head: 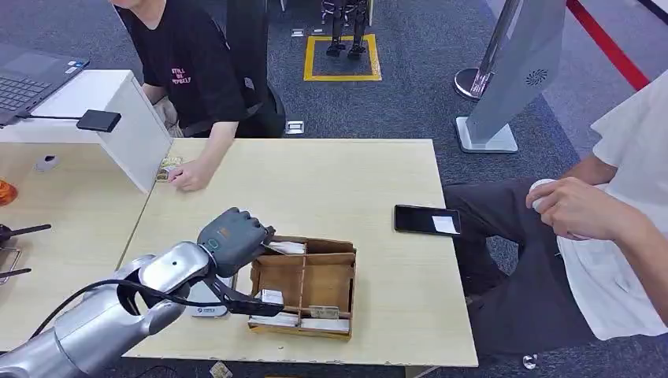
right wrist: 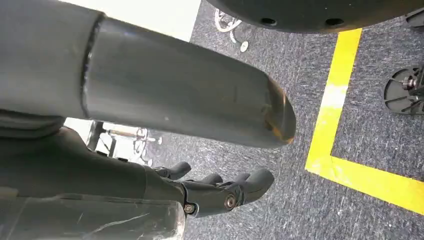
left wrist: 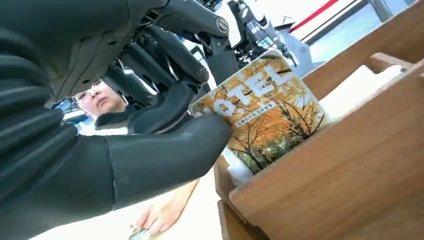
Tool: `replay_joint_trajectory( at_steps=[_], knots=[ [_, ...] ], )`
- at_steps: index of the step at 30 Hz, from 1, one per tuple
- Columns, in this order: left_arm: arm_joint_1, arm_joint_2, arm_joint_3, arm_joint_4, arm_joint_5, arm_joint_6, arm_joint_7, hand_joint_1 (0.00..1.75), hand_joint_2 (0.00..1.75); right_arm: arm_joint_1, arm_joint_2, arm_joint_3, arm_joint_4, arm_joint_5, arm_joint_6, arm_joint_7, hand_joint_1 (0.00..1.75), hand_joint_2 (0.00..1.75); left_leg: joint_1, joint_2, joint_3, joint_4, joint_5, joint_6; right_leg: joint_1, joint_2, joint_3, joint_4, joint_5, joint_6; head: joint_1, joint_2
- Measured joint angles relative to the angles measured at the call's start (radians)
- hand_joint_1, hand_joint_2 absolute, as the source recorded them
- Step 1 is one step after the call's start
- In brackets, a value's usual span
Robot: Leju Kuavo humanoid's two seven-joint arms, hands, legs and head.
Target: Pass the card to the sensor for recognition and then transmit it.
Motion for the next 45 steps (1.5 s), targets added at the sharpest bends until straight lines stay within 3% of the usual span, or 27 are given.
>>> replay_joint_trajectory(
  at_steps=[16,30,45],
  knots=[
    [-0.002,0.005,0.022,-0.008,0.047,0.022,0.004,1.75,1.75,0.0,0.0,0.0,0.0,-0.004,-0.003,-0.002,0.0,0.0,0.0,0.0,0.0,0.0,0.0,0.0,0.0,0.0,0.0,0.0,0.0,0.0,0.0,0.0],
    [-0.013,0.061,0.226,-0.147,0.16,0.046,0.016,1.75,1.75,0.011,0.0,-0.002,0.0,-0.015,-0.011,-0.011,0.0,0.0,0.0,0.0,0.0,0.0,0.0,0.0,0.0,0.0,0.0,0.0,0.0,0.0,0.0,0.0],
    [0.043,0.072,0.352,-0.173,0.19,0.099,0.018,1.75,1.75,0.012,0.0,-0.002,0.0,-0.011,-0.013,-0.014,0.0,0.0,0.0,0.0,0.0,0.0,0.0,0.0,0.0,0.0,0.0,0.0,0.0,0.0,0.0,0.0]
  ],
)
